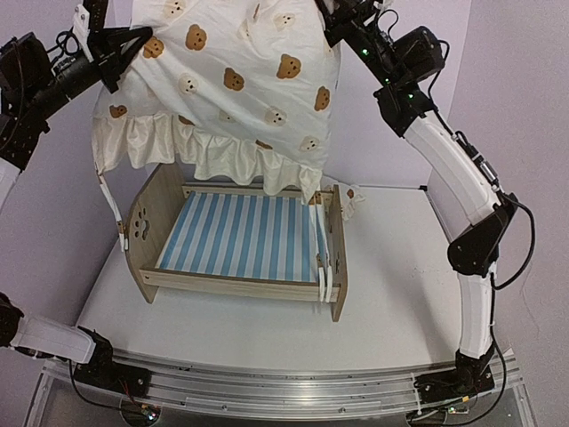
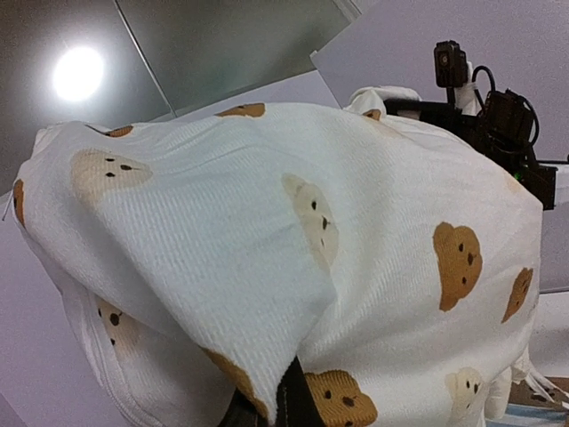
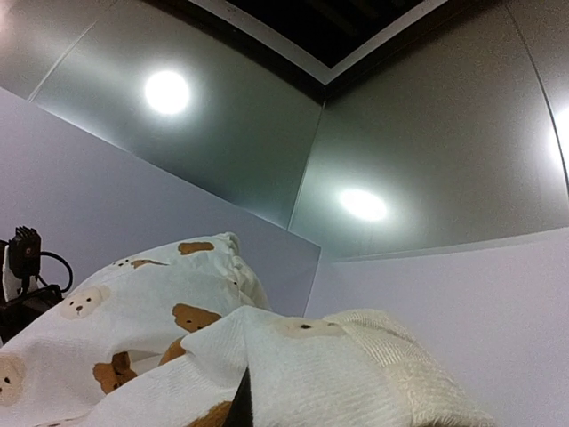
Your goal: Set up the pet bed
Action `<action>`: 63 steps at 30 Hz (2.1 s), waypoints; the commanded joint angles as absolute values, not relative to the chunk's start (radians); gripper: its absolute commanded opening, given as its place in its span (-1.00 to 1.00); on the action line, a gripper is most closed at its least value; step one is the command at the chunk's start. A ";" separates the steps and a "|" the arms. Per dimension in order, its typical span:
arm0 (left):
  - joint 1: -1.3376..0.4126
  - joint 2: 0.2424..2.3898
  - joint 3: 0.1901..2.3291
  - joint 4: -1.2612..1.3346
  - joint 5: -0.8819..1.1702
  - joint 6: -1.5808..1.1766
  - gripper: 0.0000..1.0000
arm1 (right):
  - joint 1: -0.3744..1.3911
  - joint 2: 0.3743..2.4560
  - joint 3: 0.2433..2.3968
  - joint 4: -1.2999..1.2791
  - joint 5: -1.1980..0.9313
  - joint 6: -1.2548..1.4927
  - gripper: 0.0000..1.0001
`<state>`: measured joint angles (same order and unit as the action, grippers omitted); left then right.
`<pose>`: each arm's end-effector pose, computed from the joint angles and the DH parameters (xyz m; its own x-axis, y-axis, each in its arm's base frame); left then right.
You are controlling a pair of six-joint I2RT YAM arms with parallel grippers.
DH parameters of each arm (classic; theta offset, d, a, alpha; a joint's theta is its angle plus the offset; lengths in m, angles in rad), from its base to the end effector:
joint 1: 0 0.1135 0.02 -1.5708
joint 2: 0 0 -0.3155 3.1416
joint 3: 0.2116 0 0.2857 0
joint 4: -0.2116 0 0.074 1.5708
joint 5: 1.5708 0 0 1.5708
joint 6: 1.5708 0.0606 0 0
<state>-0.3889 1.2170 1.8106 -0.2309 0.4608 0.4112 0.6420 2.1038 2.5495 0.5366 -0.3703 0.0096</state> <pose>0.2013 -0.1116 0.6610 0.5905 0.1450 -0.7939 0.5327 0.6690 0.5183 0.3704 0.3043 0.6683 0.6592 0.5041 -0.5580 -0.7255 0.6215 -0.2957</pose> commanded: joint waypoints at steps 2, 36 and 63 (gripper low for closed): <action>-0.389 1.191 1.773 -0.091 0.493 0.462 -1.00 | 0.635 2.010 2.552 0.624 -0.406 -0.089 -1.00; -0.384 1.085 1.249 -0.285 0.248 -0.102 -1.00 | 0.594 1.815 1.713 -0.153 0.004 0.342 0.96; -0.383 1.136 1.282 -0.249 0.172 -0.042 -1.00 | 0.760 1.579 1.357 -0.541 -0.323 0.327 -0.09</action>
